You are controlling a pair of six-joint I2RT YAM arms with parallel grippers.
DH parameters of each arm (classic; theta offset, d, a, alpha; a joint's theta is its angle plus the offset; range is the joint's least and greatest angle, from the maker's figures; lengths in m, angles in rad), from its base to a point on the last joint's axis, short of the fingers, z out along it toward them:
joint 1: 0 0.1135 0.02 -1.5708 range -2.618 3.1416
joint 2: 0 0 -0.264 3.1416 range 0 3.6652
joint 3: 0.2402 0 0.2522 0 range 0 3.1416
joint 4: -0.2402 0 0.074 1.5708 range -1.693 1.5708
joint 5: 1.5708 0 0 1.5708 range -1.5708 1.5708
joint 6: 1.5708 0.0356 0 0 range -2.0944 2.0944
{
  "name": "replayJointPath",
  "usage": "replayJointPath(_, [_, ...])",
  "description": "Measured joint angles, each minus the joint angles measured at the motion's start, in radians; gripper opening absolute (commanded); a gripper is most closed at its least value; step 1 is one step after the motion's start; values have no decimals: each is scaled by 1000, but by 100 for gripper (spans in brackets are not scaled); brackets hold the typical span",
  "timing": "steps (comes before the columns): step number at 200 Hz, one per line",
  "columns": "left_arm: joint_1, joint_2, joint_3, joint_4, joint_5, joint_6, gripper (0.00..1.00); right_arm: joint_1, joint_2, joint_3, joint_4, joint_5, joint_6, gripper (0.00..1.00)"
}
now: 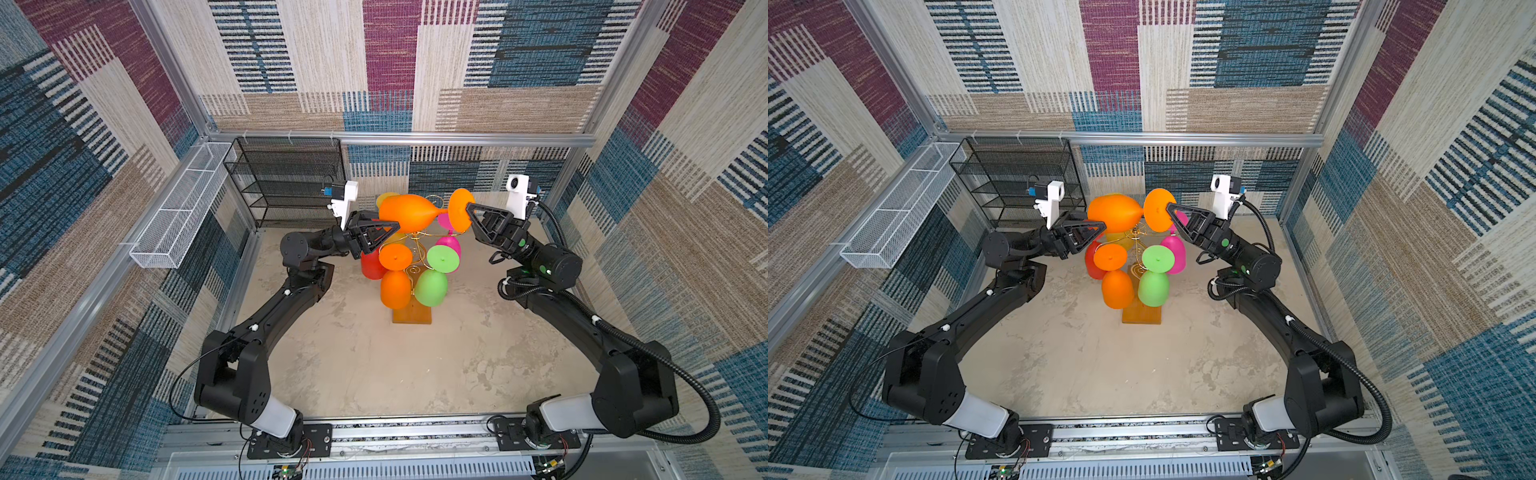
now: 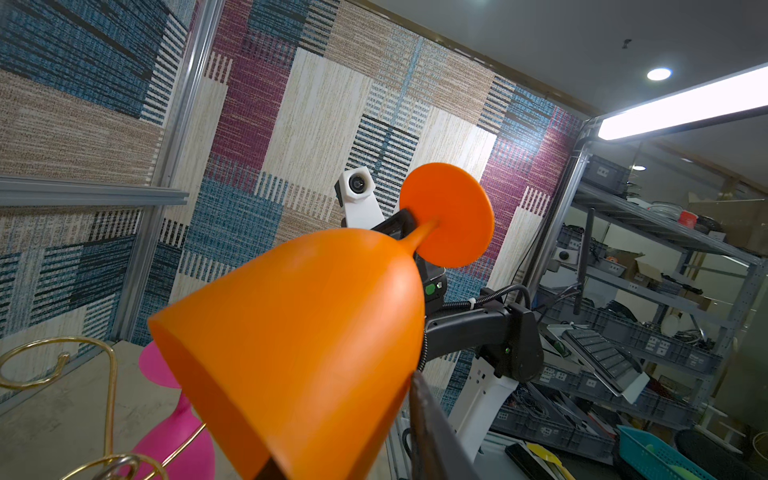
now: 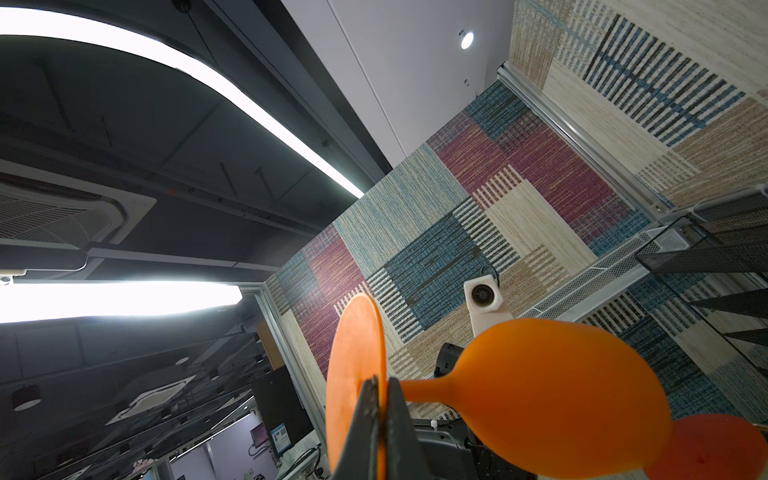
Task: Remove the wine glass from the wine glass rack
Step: 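Grasp the orange glass bowl with the left gripper while right holds the foot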
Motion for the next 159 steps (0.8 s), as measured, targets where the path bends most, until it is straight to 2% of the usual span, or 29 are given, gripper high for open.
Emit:
replayJointPath(19, [0,-14,-12,11,0,0,23,-2,1,-6,0,14,3,10])
replayJointPath(38, [-1,-30,-21,34,16,-1,19,-7,0,-18,0,30,-10,21])
replayJointPath(72, [-10,-63,-32,108,32,-6,9,-7,-56,-53,-20,3,-139,26])
replayJointPath(83, [-17,-73,-34,136,45,-7,5,-7,-87,-56,-58,-3,-196,31])
replayJointPath(86, [-17,-75,-34,149,53,-7,5,-7,-97,-56,-78,-9,-221,36])
replayJointPath(99, [-18,-87,-35,171,63,-10,2,-4,-135,-55,-166,-25,-305,38])
replayJointPath(129, [-18,-87,-29,165,55,-11,0,-4,-223,-9,-459,-32,-530,64])
replayJointPath(159, [-16,-79,-13,151,53,-18,0,-4,-295,58,-758,43,-752,82])
